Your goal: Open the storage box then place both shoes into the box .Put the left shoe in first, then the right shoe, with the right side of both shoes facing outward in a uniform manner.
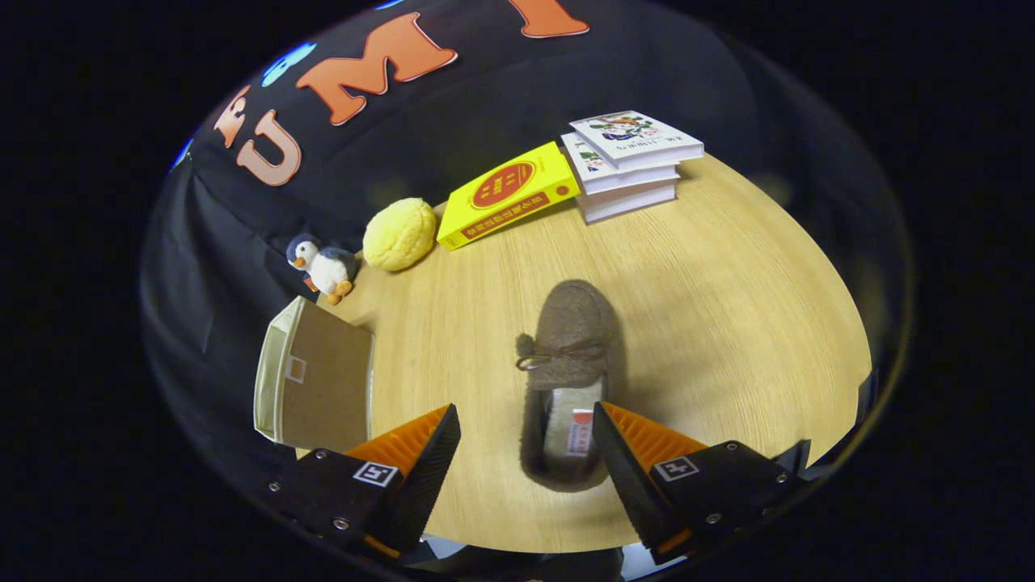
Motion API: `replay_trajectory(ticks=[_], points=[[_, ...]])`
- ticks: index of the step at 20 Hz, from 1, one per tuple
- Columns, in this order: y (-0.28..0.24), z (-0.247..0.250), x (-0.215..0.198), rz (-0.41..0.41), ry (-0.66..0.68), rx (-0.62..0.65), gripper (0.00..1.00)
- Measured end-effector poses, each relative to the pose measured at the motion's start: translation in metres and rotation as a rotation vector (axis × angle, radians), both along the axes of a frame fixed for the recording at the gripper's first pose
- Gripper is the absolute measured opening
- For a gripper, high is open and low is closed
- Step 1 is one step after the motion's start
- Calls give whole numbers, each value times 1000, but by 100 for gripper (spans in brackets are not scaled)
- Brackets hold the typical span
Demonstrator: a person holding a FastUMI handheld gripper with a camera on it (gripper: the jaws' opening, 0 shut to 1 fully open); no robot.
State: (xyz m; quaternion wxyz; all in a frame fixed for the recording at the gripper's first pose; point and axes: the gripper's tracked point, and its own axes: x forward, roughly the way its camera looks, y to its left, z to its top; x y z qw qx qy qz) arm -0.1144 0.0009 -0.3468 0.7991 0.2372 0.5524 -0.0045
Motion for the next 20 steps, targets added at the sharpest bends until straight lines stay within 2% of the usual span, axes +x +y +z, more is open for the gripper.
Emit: replay_trajectory(ticks=[6,12,17,19,20], points=[[-17,-50,-8,20,51,-37,95],[-31,-84,14,55,24,-129,63],[-28,-91,22,-6,53,-142,24],[-28,-87,22,-22,56,-147,11],[-26,-83,23,-30,53,-132,9]])
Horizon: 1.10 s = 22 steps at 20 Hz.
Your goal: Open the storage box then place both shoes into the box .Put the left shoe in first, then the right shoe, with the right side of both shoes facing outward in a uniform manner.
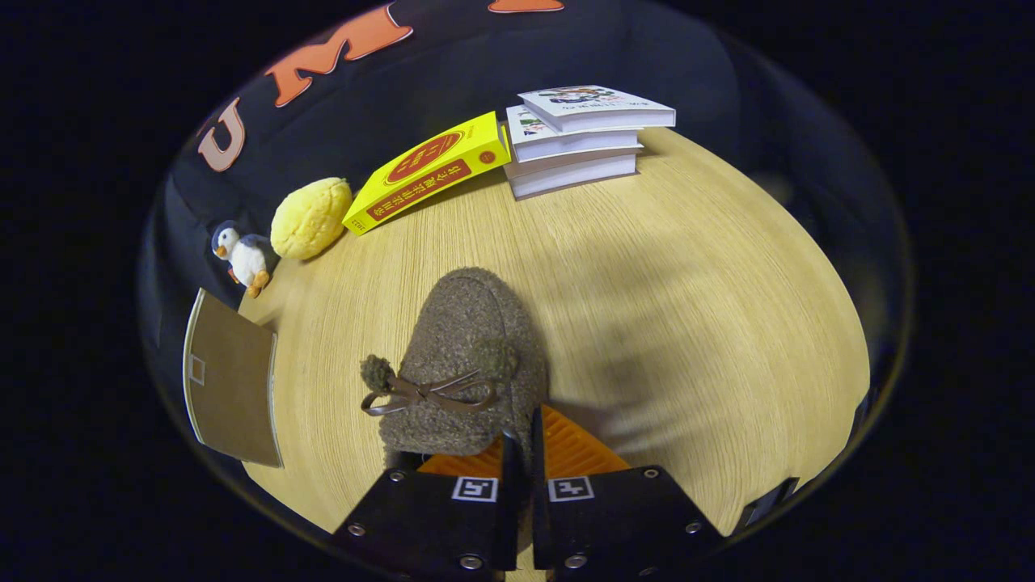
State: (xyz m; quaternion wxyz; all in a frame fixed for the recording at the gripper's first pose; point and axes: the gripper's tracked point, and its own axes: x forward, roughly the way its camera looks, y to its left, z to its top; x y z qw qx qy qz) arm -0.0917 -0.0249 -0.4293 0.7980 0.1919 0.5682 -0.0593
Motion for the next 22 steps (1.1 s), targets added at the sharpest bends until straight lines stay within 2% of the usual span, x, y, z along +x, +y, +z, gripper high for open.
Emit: replay_trajectory(ticks=[1,5,12,22], points=[[3,7,1,-15,-4,16,6],[17,45,15,-62,-44,28,5],[80,114,37,-1,-100,27,5],[201,189,67,109,-153,70,5]])
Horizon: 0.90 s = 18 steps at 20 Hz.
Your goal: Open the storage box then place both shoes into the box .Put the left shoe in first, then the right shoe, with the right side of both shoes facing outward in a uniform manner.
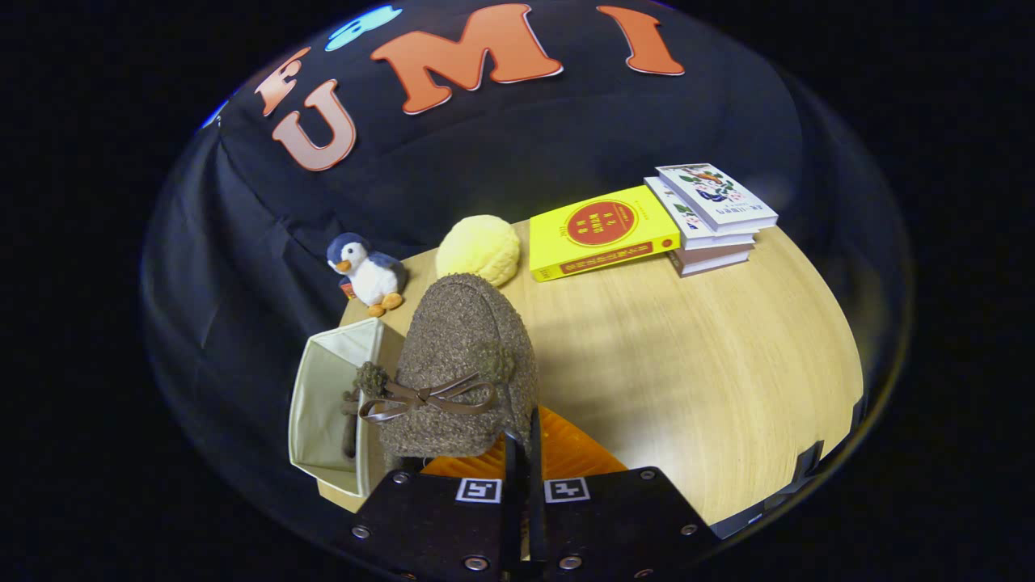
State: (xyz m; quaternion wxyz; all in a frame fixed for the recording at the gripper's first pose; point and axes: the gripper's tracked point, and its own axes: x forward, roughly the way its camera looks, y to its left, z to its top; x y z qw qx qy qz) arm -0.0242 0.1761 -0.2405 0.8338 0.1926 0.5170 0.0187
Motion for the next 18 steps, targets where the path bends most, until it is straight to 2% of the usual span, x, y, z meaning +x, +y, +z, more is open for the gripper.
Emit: replay_trajectory(ticks=[10,14,18], points=[[127,48,25,122,-15,86,5],[175,39,25,172,6,103,5],[189,15,26,192,26,52,5]])
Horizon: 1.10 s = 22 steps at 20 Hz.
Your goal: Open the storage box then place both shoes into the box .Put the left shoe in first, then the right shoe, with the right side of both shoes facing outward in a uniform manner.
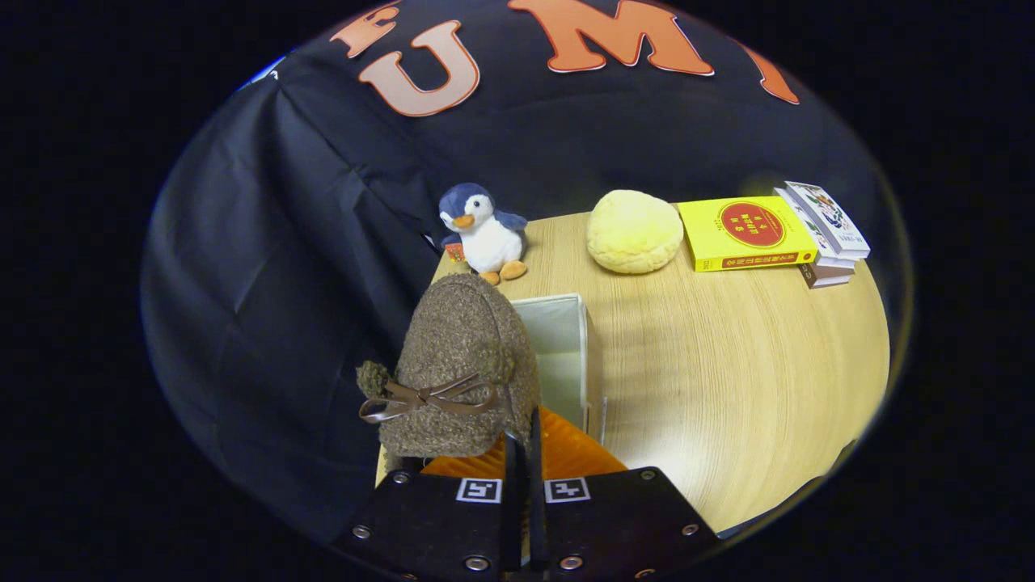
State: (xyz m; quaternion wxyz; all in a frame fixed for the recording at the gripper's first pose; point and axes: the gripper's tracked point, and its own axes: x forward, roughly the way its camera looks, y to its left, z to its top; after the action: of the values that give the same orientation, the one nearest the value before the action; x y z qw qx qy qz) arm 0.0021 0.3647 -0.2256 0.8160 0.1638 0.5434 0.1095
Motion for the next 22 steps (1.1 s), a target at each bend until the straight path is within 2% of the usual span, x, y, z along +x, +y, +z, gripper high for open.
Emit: replay_trajectory(ticks=[4,8,9,16,22], points=[[7,-27,-5,16,40,-49,6],[22,-36,-13,40,62,-37,14],[23,-33,-12,37,61,-16,16],[14,12,-3,44,-13,108,11],[-28,68,3,55,-142,163,25]])
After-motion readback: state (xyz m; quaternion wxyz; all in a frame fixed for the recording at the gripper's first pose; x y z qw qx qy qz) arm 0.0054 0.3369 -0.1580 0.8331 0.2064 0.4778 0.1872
